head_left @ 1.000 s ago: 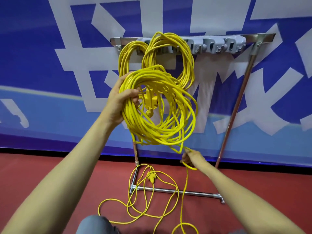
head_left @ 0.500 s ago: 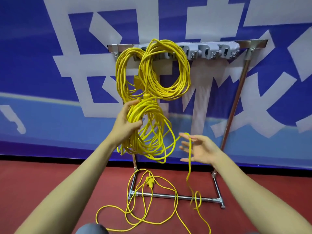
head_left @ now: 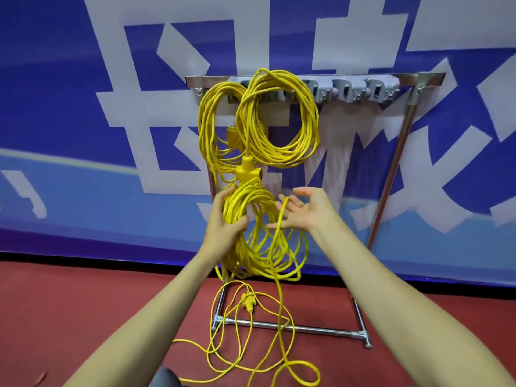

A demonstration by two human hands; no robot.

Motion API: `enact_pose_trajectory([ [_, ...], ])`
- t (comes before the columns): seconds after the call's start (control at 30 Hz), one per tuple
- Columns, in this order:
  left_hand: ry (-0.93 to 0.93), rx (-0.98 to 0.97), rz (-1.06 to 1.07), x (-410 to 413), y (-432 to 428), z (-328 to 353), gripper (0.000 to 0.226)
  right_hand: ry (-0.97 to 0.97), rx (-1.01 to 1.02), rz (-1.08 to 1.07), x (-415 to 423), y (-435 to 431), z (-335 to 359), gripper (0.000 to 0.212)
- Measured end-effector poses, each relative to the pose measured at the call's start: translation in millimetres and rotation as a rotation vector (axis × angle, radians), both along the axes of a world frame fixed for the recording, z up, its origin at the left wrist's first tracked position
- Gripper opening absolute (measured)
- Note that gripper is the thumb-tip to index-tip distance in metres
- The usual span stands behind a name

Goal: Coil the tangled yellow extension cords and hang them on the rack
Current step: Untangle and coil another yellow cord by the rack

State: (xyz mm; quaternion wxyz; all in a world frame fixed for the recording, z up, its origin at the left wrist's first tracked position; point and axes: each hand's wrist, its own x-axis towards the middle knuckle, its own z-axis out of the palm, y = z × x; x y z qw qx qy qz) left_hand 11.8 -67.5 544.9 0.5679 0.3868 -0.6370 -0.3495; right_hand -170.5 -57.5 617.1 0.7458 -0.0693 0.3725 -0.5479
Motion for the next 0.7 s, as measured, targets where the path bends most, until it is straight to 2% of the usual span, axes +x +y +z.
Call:
enact_pose_trajectory([
  [0.1, 0.057, 0.029, -0.051, -7.0, 7.2, -11.3, 0.061, 0.052, -0.011, 0.012, 10.4, 10.0, 17.9, 0.059],
  [0.2, 0.066, 0.082, -0.136, -11.0, 10.9, -17.8, 0.06, 0.01, 0.005, -0.111, 9.7, 16.3, 30.3, 0.044],
  [0.3, 0.159, 0.159, -0.118, -11.9, 12.8, -17.1, 0.043, -0.126, 0.088, -0.207, 10.5, 12.0, 26.9, 0.054],
  [0.37, 0.278, 0.263, -0.119, -12.9, 15.2, -15.5, 0.03, -0.03, 0.078, -0.216, 15.3, 14.2, 24.5, 0.049],
  [0.43, 0.264, 0.299, -0.134, -13.5, 16.5, -17.7, 0.048, 0.105, 0.037, -0.174, 16.3, 21.9, 22.3, 0.043],
  [0.47, 0.22, 0.295, -0.146, -13.4, 17.0, -20.0, 0.06, 0.079, 0.073, -0.18, 14.7, 20.9, 18.8, 0.044],
  [0.5, 0.17, 0.271, -0.151, -13.8, 17.2, -22.9, 0.067, 0.065, 0.005, -0.175, 15.5, 26.5, 16.4, 0.049],
  [0.53, 0.119, 0.247, -0.144, -13.8, 16.8, -25.3, 0.069, 0.062, -0.065, -0.154, 13.2, 28.6, 10.7, 0.055],
  [0.6, 0.054, 0.212, -0.126, -12.1, 14.8, -27.0, 0.065, 0.013, -0.02, -0.123, 9.7, 21.6, 5.6, 0.063],
  [0.63, 0.047, 0.201, -0.117, -10.6, 12.9, -26.5, 0.063, 0.105, -0.037, -0.106, 6.6, 16.6, 0.2, 0.063],
  [0.7, 0.086, 0.226, -0.101, -9.3, 10.4, -22.1, 0.062, 0.156, 0.025, 0.004, 5.2, 10.1, -2.6, 0.059],
])
